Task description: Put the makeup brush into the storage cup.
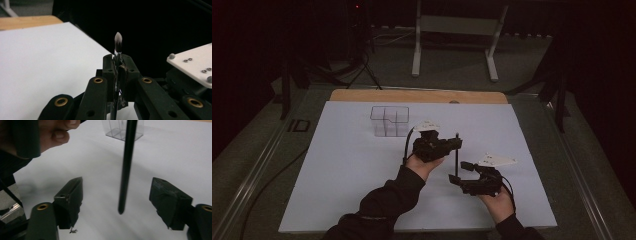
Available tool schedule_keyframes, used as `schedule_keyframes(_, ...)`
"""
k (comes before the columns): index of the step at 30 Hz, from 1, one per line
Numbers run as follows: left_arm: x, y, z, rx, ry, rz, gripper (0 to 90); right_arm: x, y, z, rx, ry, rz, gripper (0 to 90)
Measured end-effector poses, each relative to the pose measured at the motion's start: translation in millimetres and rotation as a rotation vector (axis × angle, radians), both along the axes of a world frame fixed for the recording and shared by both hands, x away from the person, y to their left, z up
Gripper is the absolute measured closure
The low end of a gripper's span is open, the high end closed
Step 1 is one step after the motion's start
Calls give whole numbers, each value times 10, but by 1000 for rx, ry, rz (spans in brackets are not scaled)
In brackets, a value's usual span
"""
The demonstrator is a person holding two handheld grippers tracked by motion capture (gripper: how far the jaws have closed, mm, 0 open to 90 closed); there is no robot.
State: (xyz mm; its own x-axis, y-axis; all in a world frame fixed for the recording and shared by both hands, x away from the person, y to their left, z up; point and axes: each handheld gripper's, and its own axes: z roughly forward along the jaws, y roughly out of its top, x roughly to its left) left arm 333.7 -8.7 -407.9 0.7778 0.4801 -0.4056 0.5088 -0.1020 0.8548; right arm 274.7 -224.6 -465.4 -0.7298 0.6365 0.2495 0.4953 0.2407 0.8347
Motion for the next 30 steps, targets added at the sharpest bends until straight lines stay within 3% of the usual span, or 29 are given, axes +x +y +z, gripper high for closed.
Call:
schedule_keyframes(3, -16, 22, 40, 16, -30, 12, 857, -7, 5, 6, -1, -20, 6, 187)
schedule_keyframes(6, -31, 64, 86, 24, -64, 27, 857, -17, 24, 3, -42, -47, 17, 154)
schedule_keyframes(10, -50, 145, 160, 27, -112, 48, 857, -29, 31, 6, -45, -78, 19, 144)
schedule_keyframes(15, -69, 238, 239, 58, -166, 87, 857, -14, 19, -3, -24, -69, 35, 145)
schedule_keyframes(24, -58, 439, 370, 64, -200, 130, 857, -39, 36, 20, -46, -114, 45, 145)
schedule_keyframes(30, -34, 589, 467, 70, -216, 163, 857, -38, 27, 20, -37, -116, 51, 145)
